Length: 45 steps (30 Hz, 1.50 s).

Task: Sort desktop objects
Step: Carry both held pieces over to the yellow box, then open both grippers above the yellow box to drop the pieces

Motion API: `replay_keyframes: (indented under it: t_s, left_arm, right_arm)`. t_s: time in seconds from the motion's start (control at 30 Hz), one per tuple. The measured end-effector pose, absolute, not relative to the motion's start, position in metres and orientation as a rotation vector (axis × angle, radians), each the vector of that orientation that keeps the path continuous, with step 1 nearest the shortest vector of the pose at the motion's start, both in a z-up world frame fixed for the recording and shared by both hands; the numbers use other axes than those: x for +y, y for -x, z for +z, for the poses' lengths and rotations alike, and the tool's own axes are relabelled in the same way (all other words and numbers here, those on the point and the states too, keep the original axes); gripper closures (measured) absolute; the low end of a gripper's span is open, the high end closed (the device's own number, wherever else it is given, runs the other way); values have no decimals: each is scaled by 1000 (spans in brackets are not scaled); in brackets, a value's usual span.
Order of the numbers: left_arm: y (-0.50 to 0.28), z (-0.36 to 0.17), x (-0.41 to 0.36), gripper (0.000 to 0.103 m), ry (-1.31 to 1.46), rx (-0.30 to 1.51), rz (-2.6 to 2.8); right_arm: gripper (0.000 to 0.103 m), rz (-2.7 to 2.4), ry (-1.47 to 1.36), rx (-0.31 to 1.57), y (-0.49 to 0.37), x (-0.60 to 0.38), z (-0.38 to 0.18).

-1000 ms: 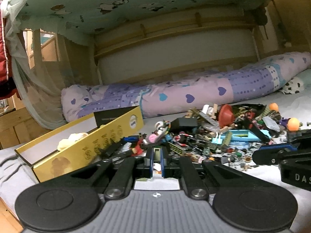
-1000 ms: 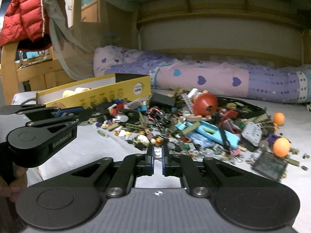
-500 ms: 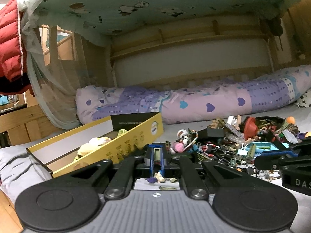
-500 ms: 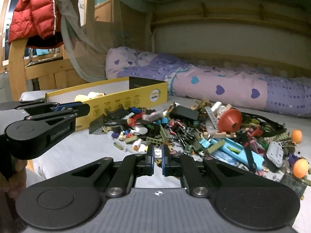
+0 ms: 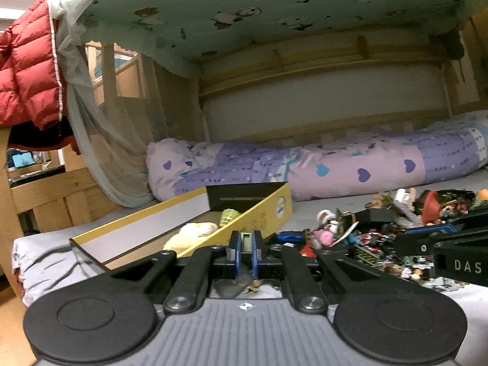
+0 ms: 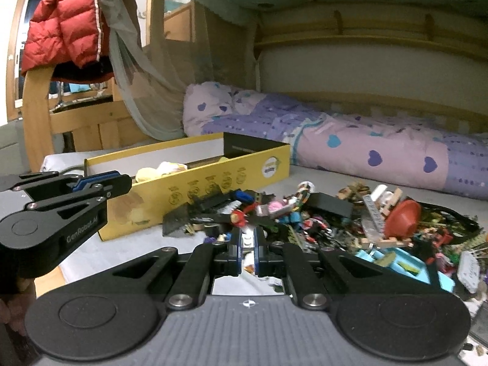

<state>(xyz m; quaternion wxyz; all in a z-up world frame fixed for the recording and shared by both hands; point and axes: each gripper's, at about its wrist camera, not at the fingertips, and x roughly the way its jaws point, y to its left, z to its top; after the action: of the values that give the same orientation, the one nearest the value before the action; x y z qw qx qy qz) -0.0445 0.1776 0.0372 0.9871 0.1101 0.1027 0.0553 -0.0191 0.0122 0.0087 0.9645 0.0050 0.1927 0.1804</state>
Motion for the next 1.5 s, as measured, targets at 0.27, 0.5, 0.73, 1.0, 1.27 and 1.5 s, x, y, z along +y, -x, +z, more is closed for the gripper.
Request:
replay_keyframes:
  t_s: [0.27, 0.5, 0.73, 1.0, 1.27, 1.5]
  left_arm:
    - [34, 38, 194, 96, -201, 220, 124]
    - [21, 37, 203, 96, -196, 227, 135]
    - [5, 41, 219, 96, -188, 227, 161]
    - [-10, 50, 241, 96, -180, 217, 207]
    - [-28, 48, 274, 96, -170, 243, 248]
    - [-38, 37, 298, 96, -150, 273, 279]
  right_arm:
    - [94, 384, -46, 422, 1, 31, 11]
    - [94, 406, -43, 430, -12, 51, 12]
    - [94, 436, -11, 389, -23, 75, 19]
    - [94, 484, -4, 377, -43, 101, 31]
    - [94, 550, 52, 350, -58, 134, 38]
    - [94, 590, 57, 384, -81, 166, 31]
